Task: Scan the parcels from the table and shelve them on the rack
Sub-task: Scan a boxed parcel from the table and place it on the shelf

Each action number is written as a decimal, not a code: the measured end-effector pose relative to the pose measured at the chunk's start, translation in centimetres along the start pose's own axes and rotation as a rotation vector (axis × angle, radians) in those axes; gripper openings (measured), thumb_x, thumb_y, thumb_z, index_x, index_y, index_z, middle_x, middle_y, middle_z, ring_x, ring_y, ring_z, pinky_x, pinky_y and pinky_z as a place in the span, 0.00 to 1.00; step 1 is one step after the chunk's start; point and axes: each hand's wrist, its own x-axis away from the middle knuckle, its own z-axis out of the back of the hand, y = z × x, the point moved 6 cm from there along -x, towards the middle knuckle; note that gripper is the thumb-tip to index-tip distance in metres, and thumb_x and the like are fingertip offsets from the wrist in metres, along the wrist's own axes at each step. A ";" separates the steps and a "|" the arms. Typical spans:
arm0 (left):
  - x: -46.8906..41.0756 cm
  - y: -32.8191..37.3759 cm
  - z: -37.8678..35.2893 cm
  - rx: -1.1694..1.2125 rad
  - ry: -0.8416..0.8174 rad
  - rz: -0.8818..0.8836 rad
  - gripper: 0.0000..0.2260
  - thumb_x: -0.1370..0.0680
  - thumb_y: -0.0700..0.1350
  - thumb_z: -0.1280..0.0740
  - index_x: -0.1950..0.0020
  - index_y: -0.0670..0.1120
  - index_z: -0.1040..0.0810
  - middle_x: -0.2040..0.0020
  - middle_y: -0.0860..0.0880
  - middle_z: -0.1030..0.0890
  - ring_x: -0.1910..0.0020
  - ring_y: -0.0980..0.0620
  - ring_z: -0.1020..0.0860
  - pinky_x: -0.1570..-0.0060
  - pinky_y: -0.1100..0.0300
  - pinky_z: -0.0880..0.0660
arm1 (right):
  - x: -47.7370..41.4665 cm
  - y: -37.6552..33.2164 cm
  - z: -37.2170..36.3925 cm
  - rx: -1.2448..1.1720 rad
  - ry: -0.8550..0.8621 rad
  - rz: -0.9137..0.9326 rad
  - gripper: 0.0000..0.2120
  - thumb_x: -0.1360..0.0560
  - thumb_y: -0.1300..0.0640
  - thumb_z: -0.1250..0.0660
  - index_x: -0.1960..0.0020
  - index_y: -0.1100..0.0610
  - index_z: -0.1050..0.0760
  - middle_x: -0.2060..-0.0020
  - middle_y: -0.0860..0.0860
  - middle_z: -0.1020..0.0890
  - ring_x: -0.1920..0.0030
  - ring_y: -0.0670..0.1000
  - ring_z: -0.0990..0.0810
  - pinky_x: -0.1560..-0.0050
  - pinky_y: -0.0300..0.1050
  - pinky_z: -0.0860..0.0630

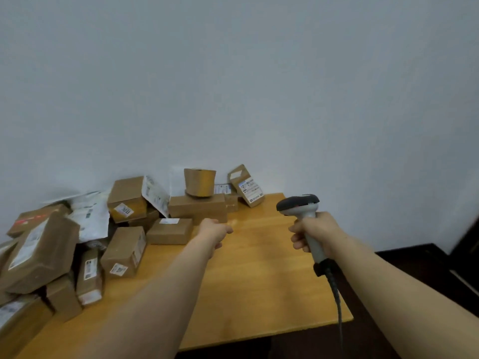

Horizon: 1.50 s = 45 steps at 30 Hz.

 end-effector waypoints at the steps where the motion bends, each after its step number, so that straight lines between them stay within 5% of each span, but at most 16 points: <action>1: -1.8 0.9 -0.8 -0.010 0.006 -0.004 0.28 0.25 0.40 0.29 0.27 0.43 0.35 0.38 0.43 0.27 0.45 0.45 0.26 0.44 0.51 0.23 | -2.0 -0.3 -0.1 -0.021 -0.011 0.007 0.01 0.27 0.67 0.32 0.56 0.64 0.24 0.67 0.60 0.19 0.71 0.55 0.21 0.69 0.46 0.25; 9: -18.2 8.0 -7.6 -0.050 0.090 0.044 0.23 0.28 0.39 0.28 0.34 0.41 0.29 0.47 0.43 0.24 0.45 0.41 0.24 0.47 0.50 0.24 | -21.2 -2.3 -0.1 -0.209 -0.081 0.047 0.06 0.29 0.66 0.29 0.53 0.61 0.24 0.68 0.57 0.18 0.71 0.54 0.19 0.69 0.44 0.25; 13: -24.9 10.7 -10.5 -0.043 0.189 0.084 0.26 0.27 0.54 0.29 0.35 0.41 0.29 0.51 0.45 0.23 0.54 0.47 0.25 0.53 0.54 0.27 | -28.6 -1.9 -0.4 -0.256 -0.140 0.001 0.07 0.29 0.65 0.28 0.52 0.61 0.24 0.67 0.58 0.17 0.71 0.53 0.19 0.71 0.43 0.24; 17: -30.9 12.0 -12.0 -0.057 0.294 0.158 0.45 0.34 0.68 0.30 0.27 0.41 0.38 0.35 0.41 0.27 0.39 0.40 0.28 0.40 0.48 0.28 | -34.2 -1.2 -1.2 -0.260 -0.209 -0.053 0.09 0.29 0.64 0.28 0.51 0.61 0.24 0.67 0.57 0.17 0.70 0.53 0.18 0.69 0.44 0.23; 22: -35.3 11.6 -14.0 -0.019 0.331 0.289 0.57 0.37 0.68 0.27 0.22 0.42 0.53 0.28 0.38 0.37 0.31 0.37 0.34 0.34 0.42 0.33 | -38.1 0.1 -1.3 -0.248 -0.250 -0.100 0.10 0.29 0.64 0.28 0.49 0.61 0.23 0.68 0.55 0.17 0.71 0.52 0.18 0.71 0.42 0.23; 26: -36.8 11.0 -14.6 0.023 0.304 0.243 0.46 0.38 0.59 0.26 0.27 0.42 0.41 0.40 0.40 0.25 0.46 0.42 0.23 0.45 0.47 0.23 | -39.5 1.3 -0.7 -0.240 -0.253 -0.132 0.09 0.29 0.65 0.29 0.49 0.62 0.23 0.68 0.56 0.17 0.72 0.52 0.18 0.72 0.41 0.24; 32: -34.1 10.8 -13.4 0.052 0.139 0.196 0.20 0.30 0.60 0.32 0.50 0.45 0.23 0.70 0.49 0.17 0.70 0.50 0.17 0.68 0.59 0.24 | -38.9 1.0 0.6 -0.223 -0.187 -0.097 0.12 0.30 0.64 0.27 0.48 0.61 0.23 0.62 0.58 0.16 0.66 0.53 0.17 0.69 0.43 0.23; 36: -29.7 9.8 -11.9 0.013 -0.053 0.239 0.15 0.29 0.60 0.32 0.58 0.48 0.24 0.70 0.50 0.17 0.67 0.50 0.19 0.62 0.57 0.29 | -36.4 -0.5 1.2 -0.157 -0.166 -0.010 0.11 0.31 0.58 0.24 0.54 0.53 0.26 0.58 0.51 0.22 0.58 0.49 0.25 0.55 0.48 0.29; 40: -24.5 8.4 -9.2 0.044 -0.147 0.303 0.17 0.33 0.62 0.30 0.59 0.48 0.24 0.66 0.47 0.16 0.69 0.48 0.17 0.52 0.51 0.25 | -31.4 -1.7 0.1 -0.126 -0.300 0.043 0.14 0.33 0.59 0.23 0.51 0.53 0.23 0.54 0.52 0.19 0.51 0.54 0.24 0.54 0.49 0.27; 45: -16.8 6.8 -4.4 0.044 -0.146 0.274 0.24 0.33 0.66 0.31 0.58 0.44 0.21 0.61 0.42 0.15 0.54 0.41 0.18 0.45 0.36 0.31 | -23.1 -2.4 -3.0 -0.084 -0.445 0.114 0.18 0.36 0.64 0.22 0.48 0.56 0.20 0.55 0.54 0.15 0.50 0.59 0.20 0.55 0.55 0.21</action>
